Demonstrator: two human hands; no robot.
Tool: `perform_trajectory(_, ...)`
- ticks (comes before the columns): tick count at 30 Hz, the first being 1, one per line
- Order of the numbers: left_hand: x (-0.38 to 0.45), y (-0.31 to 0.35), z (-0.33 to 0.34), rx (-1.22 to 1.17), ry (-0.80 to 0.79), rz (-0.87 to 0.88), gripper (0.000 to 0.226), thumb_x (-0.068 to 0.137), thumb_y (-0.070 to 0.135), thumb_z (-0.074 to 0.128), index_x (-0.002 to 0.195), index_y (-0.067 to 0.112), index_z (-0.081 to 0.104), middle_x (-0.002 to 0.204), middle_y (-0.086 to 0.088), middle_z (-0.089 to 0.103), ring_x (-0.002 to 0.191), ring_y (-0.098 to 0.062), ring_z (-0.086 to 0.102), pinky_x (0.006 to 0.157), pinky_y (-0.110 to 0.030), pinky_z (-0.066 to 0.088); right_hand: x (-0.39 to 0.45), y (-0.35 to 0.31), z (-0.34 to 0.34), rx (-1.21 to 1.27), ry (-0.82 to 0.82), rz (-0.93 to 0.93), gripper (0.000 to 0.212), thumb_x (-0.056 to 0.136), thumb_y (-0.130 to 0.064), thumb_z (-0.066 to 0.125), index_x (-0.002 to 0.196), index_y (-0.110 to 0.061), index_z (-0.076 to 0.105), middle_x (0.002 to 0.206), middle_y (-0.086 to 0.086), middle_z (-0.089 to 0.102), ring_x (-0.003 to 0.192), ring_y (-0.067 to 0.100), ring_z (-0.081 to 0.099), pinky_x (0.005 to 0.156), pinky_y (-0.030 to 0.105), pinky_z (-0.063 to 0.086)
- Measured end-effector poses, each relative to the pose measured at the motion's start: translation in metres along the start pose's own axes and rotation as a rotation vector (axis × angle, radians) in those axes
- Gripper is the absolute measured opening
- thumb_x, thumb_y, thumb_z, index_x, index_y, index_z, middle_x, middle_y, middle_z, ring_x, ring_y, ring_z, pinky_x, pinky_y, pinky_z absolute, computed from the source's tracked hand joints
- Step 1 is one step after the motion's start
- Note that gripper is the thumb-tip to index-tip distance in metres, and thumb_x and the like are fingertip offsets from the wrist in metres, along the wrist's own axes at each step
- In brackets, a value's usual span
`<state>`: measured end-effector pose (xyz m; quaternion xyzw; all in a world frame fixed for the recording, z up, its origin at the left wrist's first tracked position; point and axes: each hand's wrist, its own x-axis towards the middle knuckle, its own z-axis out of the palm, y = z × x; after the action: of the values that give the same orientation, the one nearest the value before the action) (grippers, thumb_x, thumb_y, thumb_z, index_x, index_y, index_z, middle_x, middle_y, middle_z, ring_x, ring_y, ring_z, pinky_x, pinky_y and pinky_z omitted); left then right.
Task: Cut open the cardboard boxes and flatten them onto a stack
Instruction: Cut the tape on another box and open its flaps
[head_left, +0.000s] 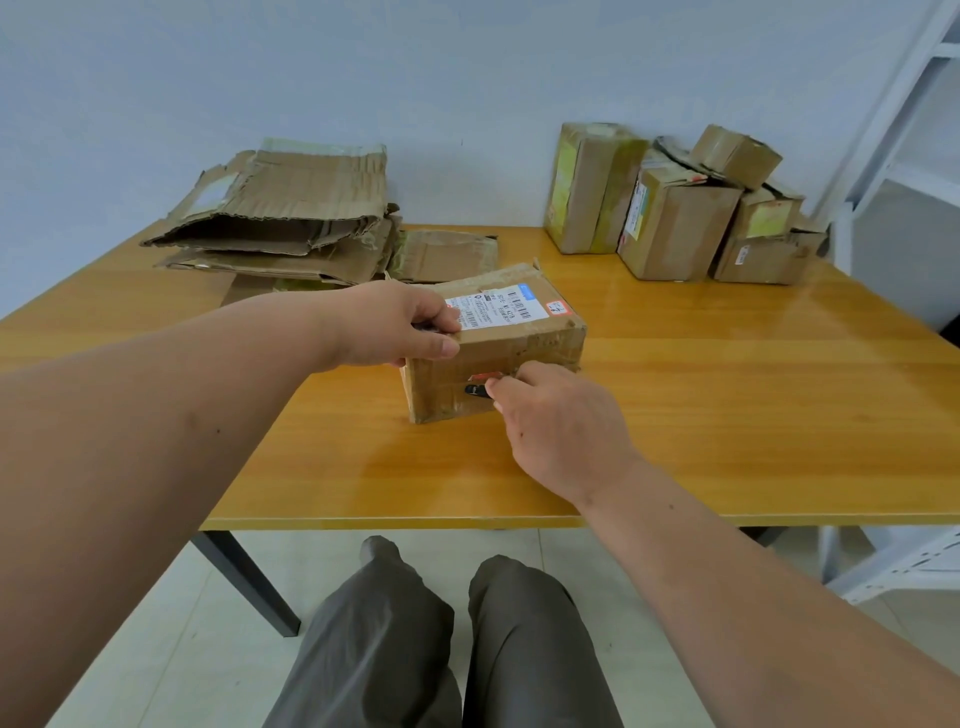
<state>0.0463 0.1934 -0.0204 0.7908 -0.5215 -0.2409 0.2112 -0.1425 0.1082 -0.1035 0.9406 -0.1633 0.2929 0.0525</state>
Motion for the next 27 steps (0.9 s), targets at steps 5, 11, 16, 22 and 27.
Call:
perform_trajectory(5,-0.001,0.000,0.001,-0.009,0.013,-0.001,0.025,0.093,0.030,0.065,0.119,0.030,0.065,0.130,0.007,0.056,0.106,-0.015,0.057,0.081,-0.025,0.053,0.008,-0.009,0.007,0.030,-0.026,0.003,0.008,0.087,-0.012,0.066,0.091,-0.016,0.071,0.069,0.001,0.056,0.058,0.020,0.051,0.045,0.025,0.032)
perform_trajectory(11,-0.001,0.001,0.001,-0.003,0.004,-0.007,0.026,0.093,0.031,0.065,0.119,0.032,0.064,0.132,0.008,0.056,0.109,-0.016,0.058,0.086,-0.030,0.054,0.007,-0.012,0.010,0.039,-0.009,0.033,0.009,0.087,-0.011,0.066,0.093,-0.016,0.071,0.071,0.002,0.058,0.061,0.021,0.054,0.046,0.026,0.035)
perform_trajectory(16,-0.002,0.002,0.001,0.000,-0.005,-0.007,0.028,0.093,0.031,0.065,0.121,0.031,0.064,0.133,0.012,0.054,0.108,-0.013,0.057,0.085,-0.028,0.053,0.006,-0.014,0.006,0.007,0.011,0.061,0.007,0.085,-0.010,0.070,0.089,-0.016,0.071,0.068,0.001,0.056,0.058,0.020,0.053,0.047,0.024,0.026)
perform_trajectory(22,-0.004,0.003,0.001,-0.007,-0.005,-0.008,0.027,0.093,0.030,0.065,0.120,0.031,0.064,0.133,0.010,0.054,0.108,-0.014,0.057,0.084,-0.028,0.053,0.006,-0.005,0.003,-0.027,0.002,0.094,0.006,0.082,-0.011,0.072,0.085,-0.016,0.072,0.066,0.001,0.057,0.056,0.020,0.053,0.046,0.022,0.022)
perform_trajectory(27,-0.007,0.003,0.002,-0.018,0.008,-0.013,0.027,0.093,0.029,0.066,0.119,0.030,0.064,0.133,0.008,0.055,0.110,-0.017,0.057,0.091,-0.033,0.053,0.004,0.007,0.004,-0.026,-0.024,0.145,0.010,0.080,-0.008,0.072,0.084,-0.017,0.071,0.063,0.000,0.055,0.052,0.017,0.041,0.045,0.021,0.022)
